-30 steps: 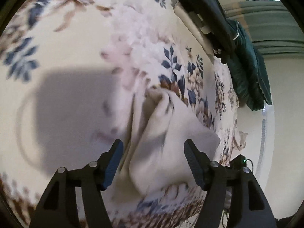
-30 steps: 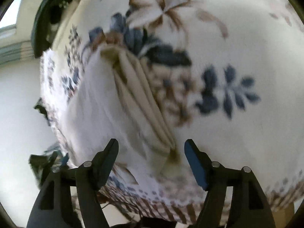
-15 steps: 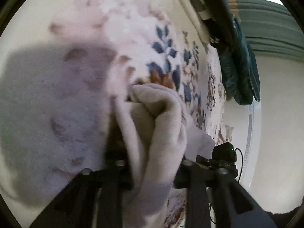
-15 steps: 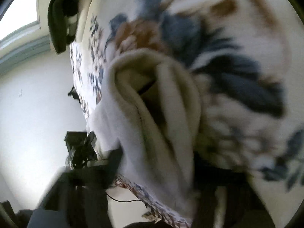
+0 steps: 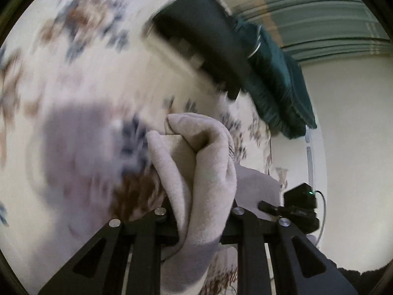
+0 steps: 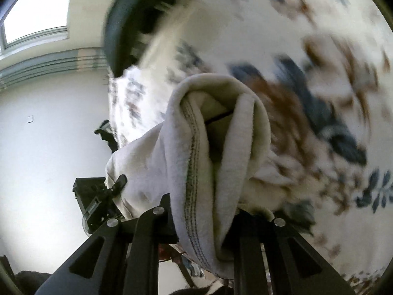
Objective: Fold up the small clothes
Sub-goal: 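Carry the folded shirt with both grippers onto the black garment stack and release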
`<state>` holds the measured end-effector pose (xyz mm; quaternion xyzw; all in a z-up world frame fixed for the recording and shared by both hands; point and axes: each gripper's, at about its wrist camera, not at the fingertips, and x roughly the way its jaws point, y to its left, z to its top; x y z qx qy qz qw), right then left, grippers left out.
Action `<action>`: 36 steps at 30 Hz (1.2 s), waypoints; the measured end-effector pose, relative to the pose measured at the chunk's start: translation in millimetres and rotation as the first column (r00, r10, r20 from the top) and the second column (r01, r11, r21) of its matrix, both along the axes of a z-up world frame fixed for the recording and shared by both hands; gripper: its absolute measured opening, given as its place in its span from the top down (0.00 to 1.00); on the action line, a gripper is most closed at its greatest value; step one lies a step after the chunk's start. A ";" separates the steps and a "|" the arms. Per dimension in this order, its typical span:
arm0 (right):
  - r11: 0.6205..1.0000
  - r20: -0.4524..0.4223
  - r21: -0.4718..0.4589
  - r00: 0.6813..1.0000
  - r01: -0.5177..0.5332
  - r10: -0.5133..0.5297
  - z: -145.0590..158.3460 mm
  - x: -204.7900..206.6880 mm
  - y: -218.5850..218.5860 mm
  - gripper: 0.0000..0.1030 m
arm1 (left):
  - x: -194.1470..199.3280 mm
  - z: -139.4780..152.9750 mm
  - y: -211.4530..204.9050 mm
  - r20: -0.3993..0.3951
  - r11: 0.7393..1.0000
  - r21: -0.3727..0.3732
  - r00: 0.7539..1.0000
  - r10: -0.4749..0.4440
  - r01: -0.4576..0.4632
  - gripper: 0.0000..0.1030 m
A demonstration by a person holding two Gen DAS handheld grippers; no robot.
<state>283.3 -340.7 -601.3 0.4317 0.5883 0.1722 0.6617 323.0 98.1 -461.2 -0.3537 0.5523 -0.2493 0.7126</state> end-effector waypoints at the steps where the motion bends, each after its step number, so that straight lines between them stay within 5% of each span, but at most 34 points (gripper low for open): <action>1: 1.000 0.027 -0.005 1.000 0.000 0.000 20.9 13.9 2.5 0.82 | 14.9 10.2 1.1 0.016 1.000 -0.001 1.000 0.000 0.000 0.84; 6: 0.999 0.130 -0.037 0.991 0.014 -0.009 103.0 92.6 4.7 0.82 | 109.7 62.6 -1.1 0.115 0.999 0.035 0.993 0.002 -0.007 0.84; 12: 0.997 0.215 -0.066 0.976 0.043 -0.028 153.0 216.5 8.3 0.82 | 236.9 87.9 -8.7 0.190 0.996 0.082 0.982 0.002 -0.018 0.84; 18: 0.990 0.211 -0.121 0.976 0.072 -0.046 145.0 326.9 9.3 0.82 | 335.0 62.0 -21.1 0.181 0.980 0.198 0.983 -0.038 0.001 0.83; 23: 0.974 0.130 -0.220 0.991 0.047 -0.019 111.8 371.3 13.5 0.82 | 370.6 29.9 -42.8 0.120 0.895 0.446 0.990 -0.078 0.016 0.73; 26: 0.966 0.105 -0.256 0.994 0.025 0.002 99.9 371.3 27.6 0.77 | 365.7 32.6 -42.6 0.163 0.869 0.494 0.985 -0.049 -0.039 0.60; 27: 0.956 0.087 -0.293 0.996 0.011 0.015 100.3 374.3 30.2 0.70 | 364.6 34.8 -42.0 0.189 0.858 0.509 0.981 -0.037 -0.065 0.56; 29: 0.924 0.084 -0.381 0.996 -0.004 0.039 108.5 375.5 33.8 0.56 | 357.7 40.9 -41.7 0.220 0.832 0.545 0.975 -0.020 -0.106 0.07; 30: 0.908 0.086 -0.418 0.995 -0.010 0.050 111.2 375.1 38.3 0.51 | 353.0 44.5 -42.5 0.233 0.811 0.572 0.972 -0.015 -0.125 0.00; 33: 0.822 0.088 -0.569 0.992 -0.025 0.091 127.8 366.7 50.7 0.43 | 338.3 54.8 -48.6 0.260 0.756 0.635 0.966 -0.015 -0.159 0.00; 36: 0.731 0.089 -0.682 0.991 -0.014 0.102 143.4 344.4 59.8 0.08 | 322.8 64.0 -61.0 0.277 0.704 0.688 0.960 -0.033 -0.174 0.00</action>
